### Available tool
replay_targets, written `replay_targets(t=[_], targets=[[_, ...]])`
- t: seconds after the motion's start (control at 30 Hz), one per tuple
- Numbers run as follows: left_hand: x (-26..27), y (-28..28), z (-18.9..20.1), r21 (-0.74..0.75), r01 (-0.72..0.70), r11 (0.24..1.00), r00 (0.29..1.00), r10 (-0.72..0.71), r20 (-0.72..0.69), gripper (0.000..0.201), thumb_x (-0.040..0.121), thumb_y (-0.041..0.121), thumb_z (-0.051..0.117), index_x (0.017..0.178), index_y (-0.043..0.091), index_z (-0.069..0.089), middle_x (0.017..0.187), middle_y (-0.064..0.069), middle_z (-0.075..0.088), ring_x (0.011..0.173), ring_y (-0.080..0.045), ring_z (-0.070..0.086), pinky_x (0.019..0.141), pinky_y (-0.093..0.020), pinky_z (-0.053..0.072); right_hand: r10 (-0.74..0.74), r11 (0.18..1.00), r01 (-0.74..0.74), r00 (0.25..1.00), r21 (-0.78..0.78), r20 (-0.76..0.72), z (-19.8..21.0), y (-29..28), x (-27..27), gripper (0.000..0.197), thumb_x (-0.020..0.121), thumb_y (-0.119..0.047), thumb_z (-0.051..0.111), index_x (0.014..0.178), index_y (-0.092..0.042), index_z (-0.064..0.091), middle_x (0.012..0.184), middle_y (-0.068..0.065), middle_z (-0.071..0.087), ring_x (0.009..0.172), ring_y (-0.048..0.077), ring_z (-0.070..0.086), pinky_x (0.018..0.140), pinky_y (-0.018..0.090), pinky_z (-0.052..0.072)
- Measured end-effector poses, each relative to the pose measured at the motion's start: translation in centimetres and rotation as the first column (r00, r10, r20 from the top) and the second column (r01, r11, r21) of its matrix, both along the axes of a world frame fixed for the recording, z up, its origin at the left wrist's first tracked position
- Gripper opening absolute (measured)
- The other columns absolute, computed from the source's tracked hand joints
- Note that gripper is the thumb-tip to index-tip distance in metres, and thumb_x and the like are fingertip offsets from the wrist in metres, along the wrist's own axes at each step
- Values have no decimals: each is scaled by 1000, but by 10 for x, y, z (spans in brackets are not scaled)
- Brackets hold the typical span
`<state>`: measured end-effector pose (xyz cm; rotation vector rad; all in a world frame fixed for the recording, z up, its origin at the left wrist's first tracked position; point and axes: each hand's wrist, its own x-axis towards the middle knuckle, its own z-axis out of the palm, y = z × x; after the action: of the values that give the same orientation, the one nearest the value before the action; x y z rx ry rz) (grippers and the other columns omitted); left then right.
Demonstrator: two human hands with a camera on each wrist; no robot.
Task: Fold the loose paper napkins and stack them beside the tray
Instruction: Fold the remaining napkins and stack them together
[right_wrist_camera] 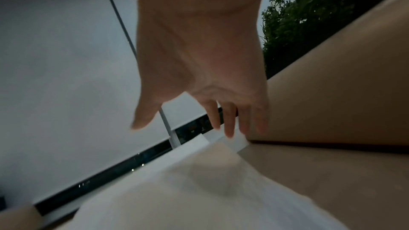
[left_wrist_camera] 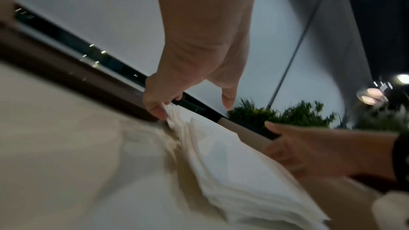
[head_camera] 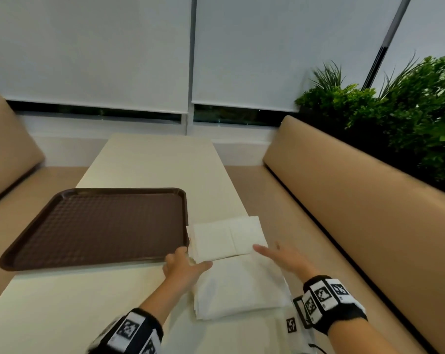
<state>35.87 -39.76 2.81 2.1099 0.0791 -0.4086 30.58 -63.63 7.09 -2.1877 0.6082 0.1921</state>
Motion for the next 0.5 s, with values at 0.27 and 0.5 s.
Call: replay_targets(t=[0.27, 0.5], targets=[[-30, 11, -22, -209, -79, 975, 967, 24, -255, 82, 84, 41, 67, 147, 14, 23, 149, -11, 28, 131, -29, 39, 104, -38, 39, 16, 987, -37, 991, -155, -132, -45, 21, -10, 93, 62, -47, 84, 135, -8, 42, 135, 5, 48, 127, 23, 45, 105, 30, 38], [-35, 20, -30, -225, -122, 967, 956, 53, -289, 86, 80, 38, 70, 146, 8, 23, 144, -11, 35, 126, -31, 44, 100, -44, 45, -13, 954, -56, 974, -296, -225, -47, 47, -15, 111, 58, -58, 82, 137, 4, 34, 139, 12, 46, 130, 26, 43, 106, 32, 38]])
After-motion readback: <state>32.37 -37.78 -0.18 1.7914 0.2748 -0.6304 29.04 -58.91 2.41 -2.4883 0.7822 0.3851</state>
